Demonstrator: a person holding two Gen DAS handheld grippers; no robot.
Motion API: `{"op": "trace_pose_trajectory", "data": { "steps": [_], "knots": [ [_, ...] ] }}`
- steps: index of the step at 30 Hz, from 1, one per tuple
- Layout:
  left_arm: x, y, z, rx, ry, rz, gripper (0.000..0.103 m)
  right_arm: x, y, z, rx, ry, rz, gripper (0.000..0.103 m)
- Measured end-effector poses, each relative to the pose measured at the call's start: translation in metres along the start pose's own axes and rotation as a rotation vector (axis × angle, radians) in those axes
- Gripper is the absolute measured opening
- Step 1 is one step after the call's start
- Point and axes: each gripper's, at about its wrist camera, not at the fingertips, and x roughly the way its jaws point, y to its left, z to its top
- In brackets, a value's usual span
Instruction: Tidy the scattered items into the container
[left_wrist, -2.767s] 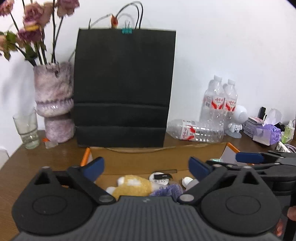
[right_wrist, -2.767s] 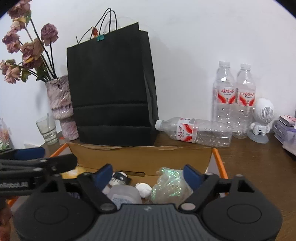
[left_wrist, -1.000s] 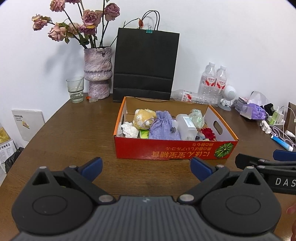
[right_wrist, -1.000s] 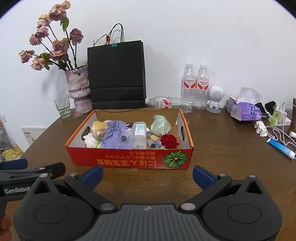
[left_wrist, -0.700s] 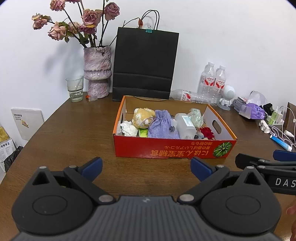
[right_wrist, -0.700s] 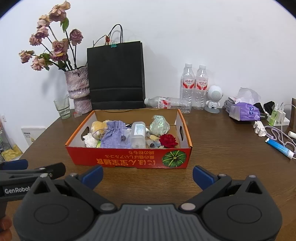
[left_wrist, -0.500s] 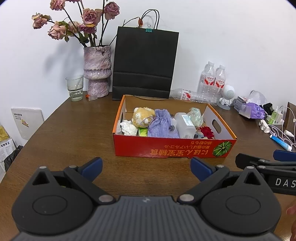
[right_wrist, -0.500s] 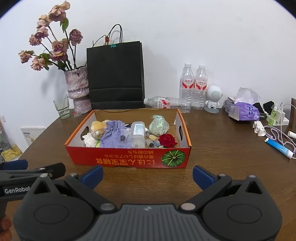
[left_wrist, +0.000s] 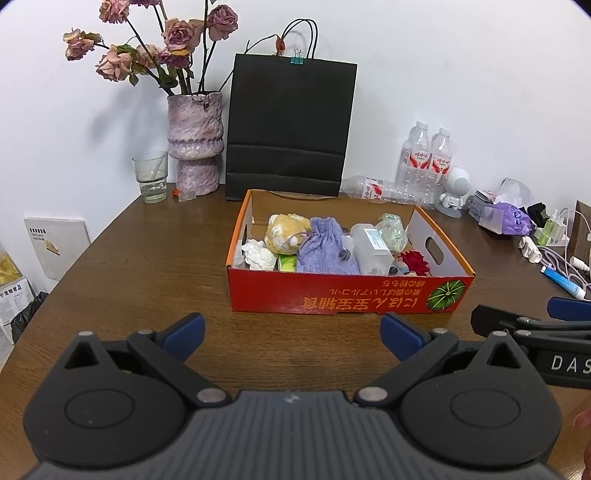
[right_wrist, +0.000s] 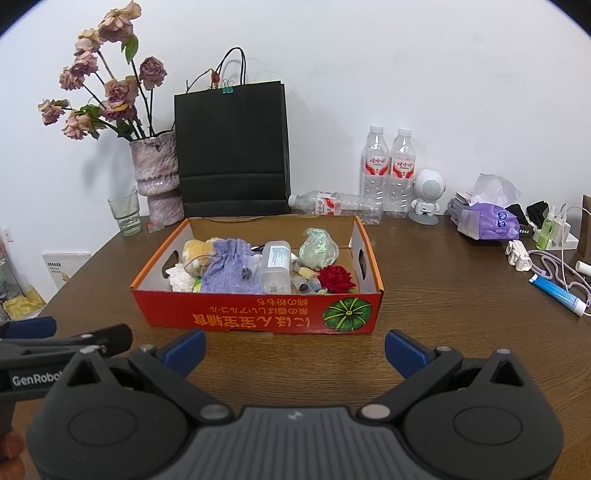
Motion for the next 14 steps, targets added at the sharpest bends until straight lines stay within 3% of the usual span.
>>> {"op": "trace_pose_trajectory", "data": {
  "steps": [8, 14],
  "knots": [
    [0.0005, 0.0007, 0.0003, 0.002, 0.001, -0.001, 0.103, -0.0001, -0.0007, -0.0014, 0.001, 0.001, -0.001, 0.103],
    [-0.0013, 0.0016, -0.0014, -0.004, -0.048, -0.009, 0.103, -0.0009, -0.0032, -0.0045, 0.009, -0.002, 0.006, 0.103]
  ]
}}
